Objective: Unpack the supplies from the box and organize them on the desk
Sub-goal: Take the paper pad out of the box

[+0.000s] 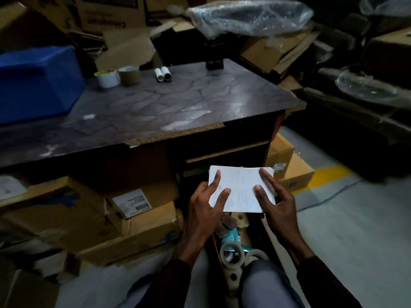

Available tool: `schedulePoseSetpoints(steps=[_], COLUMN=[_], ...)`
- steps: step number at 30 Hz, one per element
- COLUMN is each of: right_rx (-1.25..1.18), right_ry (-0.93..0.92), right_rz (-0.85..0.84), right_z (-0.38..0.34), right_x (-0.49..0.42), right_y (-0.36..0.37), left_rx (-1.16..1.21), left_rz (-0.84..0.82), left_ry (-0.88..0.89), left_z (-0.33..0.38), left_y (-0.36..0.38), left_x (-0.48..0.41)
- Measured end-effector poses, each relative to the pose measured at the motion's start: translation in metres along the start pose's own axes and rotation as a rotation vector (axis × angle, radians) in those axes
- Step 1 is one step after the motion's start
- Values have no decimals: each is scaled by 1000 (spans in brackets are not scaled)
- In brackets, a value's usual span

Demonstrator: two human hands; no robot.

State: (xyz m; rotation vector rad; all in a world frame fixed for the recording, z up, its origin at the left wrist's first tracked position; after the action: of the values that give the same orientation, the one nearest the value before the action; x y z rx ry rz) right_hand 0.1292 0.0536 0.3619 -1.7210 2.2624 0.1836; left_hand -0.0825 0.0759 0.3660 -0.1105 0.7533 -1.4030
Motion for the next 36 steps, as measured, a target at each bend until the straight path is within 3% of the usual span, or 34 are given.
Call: schedulePoseSetpoints(steps=[8, 13, 17, 28, 32, 36], right_rx=[308, 289, 359, 594, 590, 645], right_ry=[-350, -482, -505, -294, -233, -305], right_rz=[-5, -87, -226, -664, -704, -667], right_z=[-124, -200, -237, -214, -195, -191], right_x=[-25, -43, -53, -68, -64, -56], right_y=[49, 123, 204, 412, 449, 467], left_rx=[-349, -476, -588, -815, -860, -876], left_rz=[173, 323, 325, 85, 9, 19], left_ry=[204, 206, 59, -327, -377, -381], left_z=[72, 94, 75, -74, -108, -129], left_y=[-112, -212, -285, -408, -419, -429], left_x=[-23, -37, -53, -96, -98, -99])
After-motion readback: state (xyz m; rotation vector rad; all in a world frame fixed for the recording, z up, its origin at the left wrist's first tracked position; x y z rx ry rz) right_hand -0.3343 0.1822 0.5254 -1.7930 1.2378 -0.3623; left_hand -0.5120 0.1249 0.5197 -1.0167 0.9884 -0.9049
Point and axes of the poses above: each hand's wrist, its own x-axis away from the middle knuckle, its own y-axis out of the palm, z = x × y, the point moved 9 cm from there along -x, towards the middle knuckle, and after that the axes turned 1 degree about -z, right-handed, at the moved point
